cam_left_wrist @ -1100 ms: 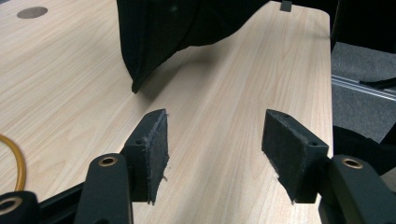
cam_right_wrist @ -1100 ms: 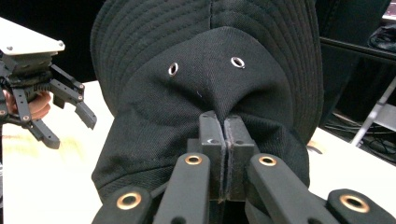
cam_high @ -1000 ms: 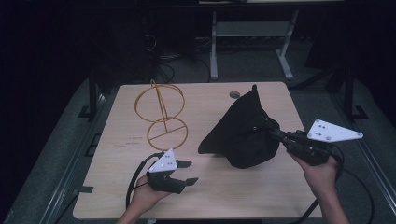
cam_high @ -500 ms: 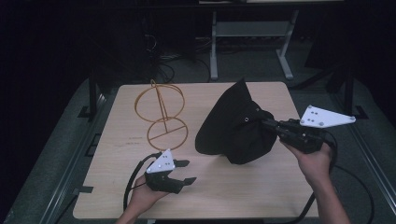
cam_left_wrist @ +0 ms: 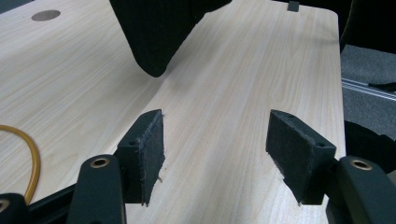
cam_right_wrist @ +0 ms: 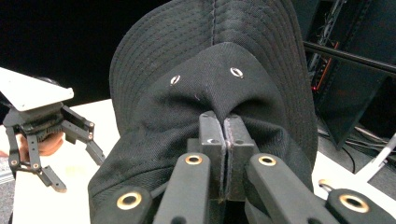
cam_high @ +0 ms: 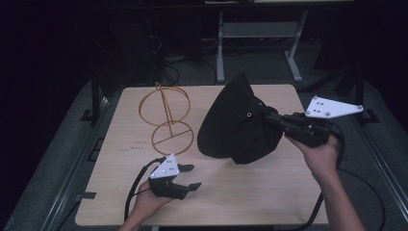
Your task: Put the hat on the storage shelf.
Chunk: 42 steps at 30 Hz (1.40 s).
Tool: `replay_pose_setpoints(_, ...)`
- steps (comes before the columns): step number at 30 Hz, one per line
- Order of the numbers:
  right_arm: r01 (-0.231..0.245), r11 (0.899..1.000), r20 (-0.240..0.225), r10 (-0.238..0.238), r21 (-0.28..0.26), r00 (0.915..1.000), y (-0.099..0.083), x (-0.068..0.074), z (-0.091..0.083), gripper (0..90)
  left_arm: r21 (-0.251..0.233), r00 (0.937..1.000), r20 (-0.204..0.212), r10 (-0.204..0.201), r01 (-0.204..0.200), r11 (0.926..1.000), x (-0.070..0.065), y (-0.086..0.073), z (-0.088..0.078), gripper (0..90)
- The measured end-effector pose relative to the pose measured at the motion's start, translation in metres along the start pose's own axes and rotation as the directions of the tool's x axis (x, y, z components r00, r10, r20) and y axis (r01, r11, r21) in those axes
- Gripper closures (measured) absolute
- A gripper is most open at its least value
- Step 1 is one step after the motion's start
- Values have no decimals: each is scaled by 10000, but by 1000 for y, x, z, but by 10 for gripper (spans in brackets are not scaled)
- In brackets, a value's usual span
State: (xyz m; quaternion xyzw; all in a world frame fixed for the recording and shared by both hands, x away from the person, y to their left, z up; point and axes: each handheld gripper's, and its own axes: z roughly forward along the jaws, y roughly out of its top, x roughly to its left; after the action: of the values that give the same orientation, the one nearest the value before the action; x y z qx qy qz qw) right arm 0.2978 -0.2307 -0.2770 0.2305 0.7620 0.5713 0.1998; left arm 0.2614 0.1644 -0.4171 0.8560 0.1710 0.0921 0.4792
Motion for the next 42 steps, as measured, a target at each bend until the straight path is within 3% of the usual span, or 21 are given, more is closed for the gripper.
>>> replay_pose_setpoints(9, -129, 9999, -254, 127, -82, 9996, 18, -3, 6, 884, 79, 9998, 162, 98, -99, 9999, -4, 1, 4, 350)
replay_pose_setpoints(15, 39, 10000, -436, -43, -88, 9990, 41, -5, 16, 884, 307, 9991, 312, 295, -305, 9991, -8, 1, 9, 338)
replay_pose_setpoints(18, 80, 9999, -572, -85, -92, 9983, 53, -6, 22, 884, 450, 9982, 416, 436, -455, 9979, -8, 1, 11, 336)
replay_pose_setpoints(28, 230, 9997, -1028, -226, 25, 9944, 88, -5, 52, 884, 284, 9979, 518, 394, -409, 9988, -8, 2, 14, 329)
replay_pose_setpoints(42, 211, 9998, -1417, -219, -68, 9897, 105, -4, 82, 884, 373, 9983, 409, 407, -422, 9984, -8, 2, 14, 298)
